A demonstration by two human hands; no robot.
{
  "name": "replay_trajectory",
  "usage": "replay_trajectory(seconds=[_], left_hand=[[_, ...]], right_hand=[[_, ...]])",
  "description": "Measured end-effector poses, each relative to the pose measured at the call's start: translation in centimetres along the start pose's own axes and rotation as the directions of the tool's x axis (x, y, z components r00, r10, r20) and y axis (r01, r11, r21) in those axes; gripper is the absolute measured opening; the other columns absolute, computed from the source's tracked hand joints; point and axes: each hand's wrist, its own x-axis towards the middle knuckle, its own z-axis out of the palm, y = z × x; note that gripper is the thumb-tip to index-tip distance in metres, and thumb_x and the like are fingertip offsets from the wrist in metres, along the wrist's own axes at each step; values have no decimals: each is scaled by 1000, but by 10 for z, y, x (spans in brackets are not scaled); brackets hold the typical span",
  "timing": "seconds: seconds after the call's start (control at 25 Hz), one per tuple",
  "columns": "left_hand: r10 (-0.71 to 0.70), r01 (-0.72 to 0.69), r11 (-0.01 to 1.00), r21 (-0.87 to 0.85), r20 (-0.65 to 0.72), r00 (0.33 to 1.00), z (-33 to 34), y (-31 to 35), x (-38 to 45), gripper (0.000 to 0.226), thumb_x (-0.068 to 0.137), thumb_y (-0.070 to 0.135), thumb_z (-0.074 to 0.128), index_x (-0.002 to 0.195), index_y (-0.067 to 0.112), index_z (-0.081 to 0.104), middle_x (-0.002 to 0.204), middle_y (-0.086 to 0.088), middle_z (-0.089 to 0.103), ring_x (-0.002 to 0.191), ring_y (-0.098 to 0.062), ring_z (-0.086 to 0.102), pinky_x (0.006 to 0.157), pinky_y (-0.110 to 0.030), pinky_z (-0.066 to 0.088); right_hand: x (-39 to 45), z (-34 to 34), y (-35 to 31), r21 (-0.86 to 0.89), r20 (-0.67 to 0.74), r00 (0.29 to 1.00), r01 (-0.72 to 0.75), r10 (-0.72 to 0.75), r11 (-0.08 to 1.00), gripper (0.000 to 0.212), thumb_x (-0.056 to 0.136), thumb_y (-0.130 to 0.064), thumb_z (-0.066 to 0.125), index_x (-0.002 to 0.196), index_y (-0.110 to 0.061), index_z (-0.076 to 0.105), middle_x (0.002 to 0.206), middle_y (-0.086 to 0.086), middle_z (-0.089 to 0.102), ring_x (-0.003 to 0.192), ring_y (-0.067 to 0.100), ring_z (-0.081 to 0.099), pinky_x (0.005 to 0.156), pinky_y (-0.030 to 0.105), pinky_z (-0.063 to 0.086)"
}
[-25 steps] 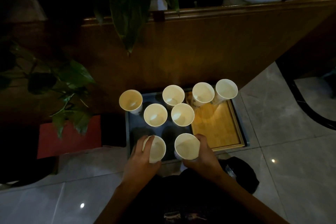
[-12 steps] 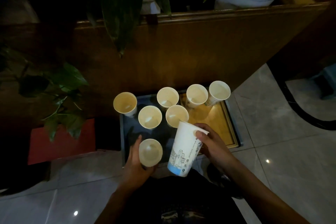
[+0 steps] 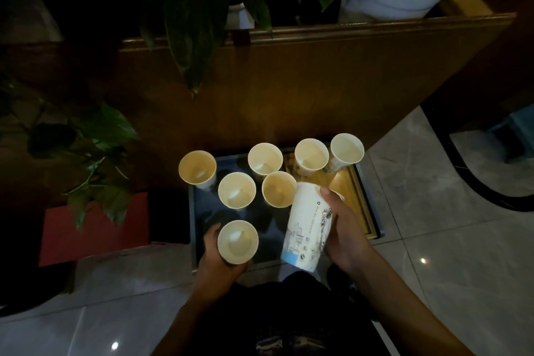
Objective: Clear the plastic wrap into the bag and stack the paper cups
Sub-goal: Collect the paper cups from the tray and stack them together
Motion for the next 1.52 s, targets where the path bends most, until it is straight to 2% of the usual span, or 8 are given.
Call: replay_trajectory(seconds=[0.12, 0.32, 0.48, 0.72, 1.04, 1.2, 1.28, 1.52], left_hand=[[-3, 3, 1000, 12, 9, 1000, -2, 4, 0, 94, 55, 37, 94, 119, 67, 33, 117, 29, 55, 107, -10, 61, 88, -33, 53], [21, -22, 999, -28, -35, 999, -3, 13, -6, 85, 48, 55, 88, 119, 60, 42, 123, 16, 56, 111, -4, 57, 91, -29, 52], [49, -49, 999, -1, -48, 998, -3, 24, -10, 82, 49, 57, 87, 118, 61, 42, 122, 15, 55, 110, -1, 56, 88, -24, 50], [53, -51, 998, 37, -38, 998, -6, 34, -12, 81, 52, 61, 85, 123, 50, 47, 120, 19, 55, 109, 4, 55, 89, -29, 52], [9, -17, 996, 86, 96, 995, -8, 48, -17, 77, 53, 88, 67, 123, 64, 42, 120, 31, 54, 111, 6, 54, 85, -17, 45], [-11, -26, 991, 134, 267, 964, -9, 56, -21, 83, 64, 85, 63, 137, 62, 31, 132, 31, 54, 116, 3, 55, 96, -26, 49], [-44, -25, 978, 206, 322, 946, -7, 59, -24, 88, 69, 85, 57, 144, 58, 20, 143, 21, 49, 121, -3, 52, 103, -36, 47], [-35, -76, 952, 296, 353, 935, -5, 75, -37, 95, 62, 96, 46, 140, 68, 1, 155, 18, 30, 127, -11, 46, 104, -39, 44]], right_hand=[[2, 1, -3, -27, 2, 1000, -9, 9, 1000, 62, 71, -53, 70, 122, -17, 62, 108, 15, 76, 101, 33, 72, 93, 51, 54], [7, 8, -5, -117, -41, 999, -17, 12, 993, 77, 61, -72, 64, 114, -17, 64, 88, 14, 74, 75, 25, 72, 62, 32, 55], [13, 3, -5, -41, 6, 1000, 29, -29, 999, 57, 85, -69, 53, 115, -24, 70, 102, 13, 76, 87, 26, 74, 73, 38, 55], [15, -7, -14, -56, -3, 997, 81, -81, 995, 70, 71, -49, 80, 128, -11, 64, 123, 21, 69, 118, 40, 63, 90, 48, 53], [11, -5, -9, -366, -68, 975, 174, -212, 914, 57, 77, -68, 55, 105, -21, 69, 91, 9, 77, 83, 23, 74, 63, 31, 55], [19, -16, -6, -498, -9, 970, 207, -243, 842, 19, 101, -28, 55, 113, -23, 69, 92, -6, 79, 77, 5, 74, 54, 18, 55], [21, -23, -7, -522, -20, 966, 211, -260, 826, 22, 103, -11, 52, 117, -23, 65, 89, -17, 77, 80, 4, 73, 52, 21, 56], [8, -31, -14, -429, -12, 974, 199, -226, 881, 39, 77, -61, 37, 105, -64, 64, 97, -11, 75, 83, 17, 72, 57, 36, 58]])
